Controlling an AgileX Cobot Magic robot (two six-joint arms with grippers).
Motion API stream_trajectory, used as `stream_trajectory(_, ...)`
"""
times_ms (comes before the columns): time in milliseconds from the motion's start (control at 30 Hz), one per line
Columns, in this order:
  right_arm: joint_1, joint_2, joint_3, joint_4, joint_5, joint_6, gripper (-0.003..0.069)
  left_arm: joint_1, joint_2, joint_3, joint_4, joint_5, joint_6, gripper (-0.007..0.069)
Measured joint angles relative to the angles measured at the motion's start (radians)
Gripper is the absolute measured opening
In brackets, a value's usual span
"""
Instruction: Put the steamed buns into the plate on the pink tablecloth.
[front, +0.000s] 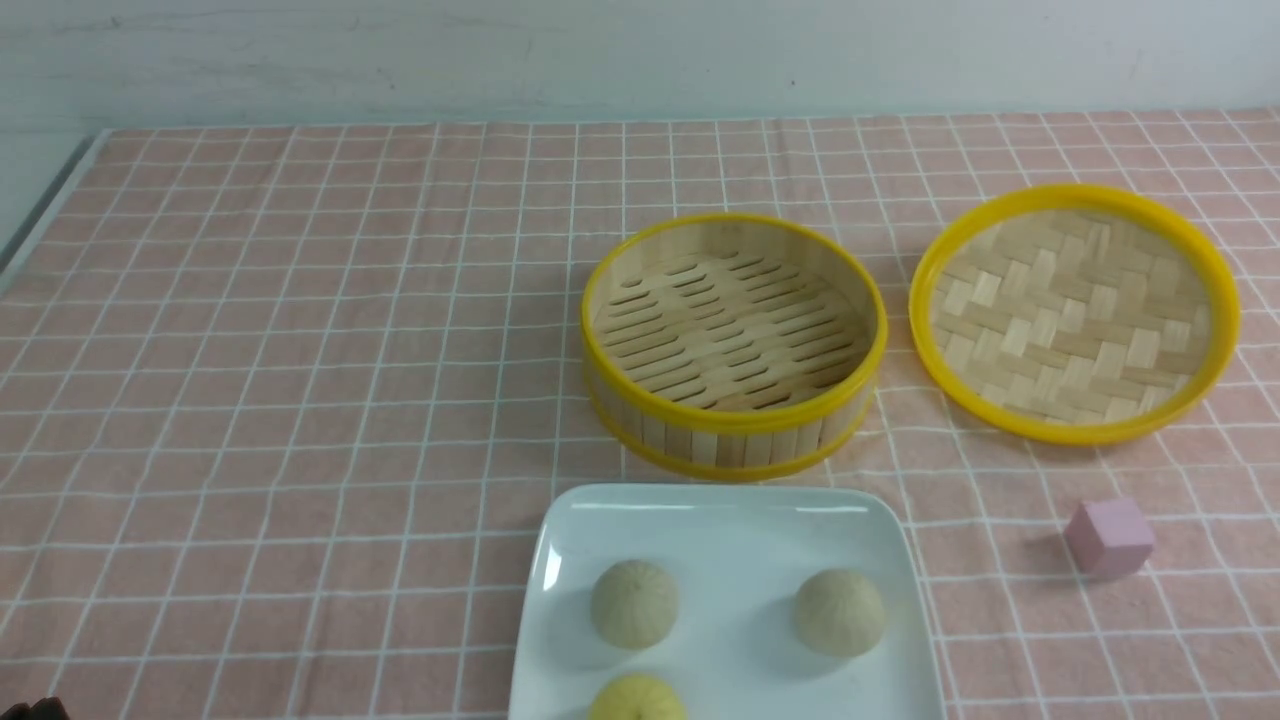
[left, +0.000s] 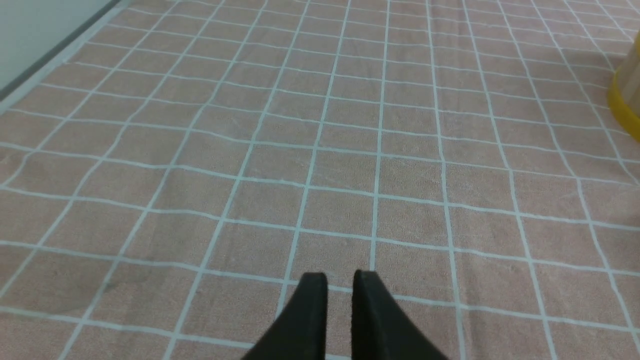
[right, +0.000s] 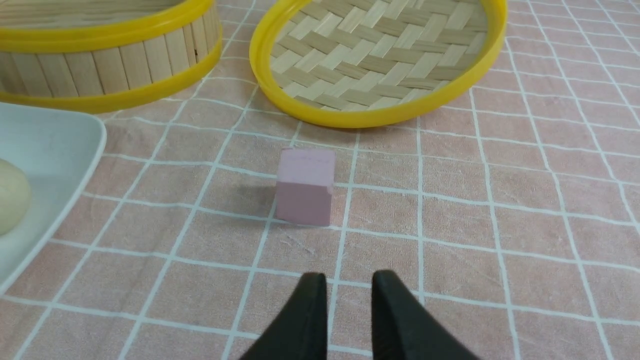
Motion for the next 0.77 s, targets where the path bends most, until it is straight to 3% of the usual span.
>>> stream_trajectory(767, 0.000, 0.000, 0.000, 0.000, 0.000, 0.000, 0.0181, 0.000, 0.000, 0.000, 0.001, 0.000, 0.000, 0.0116)
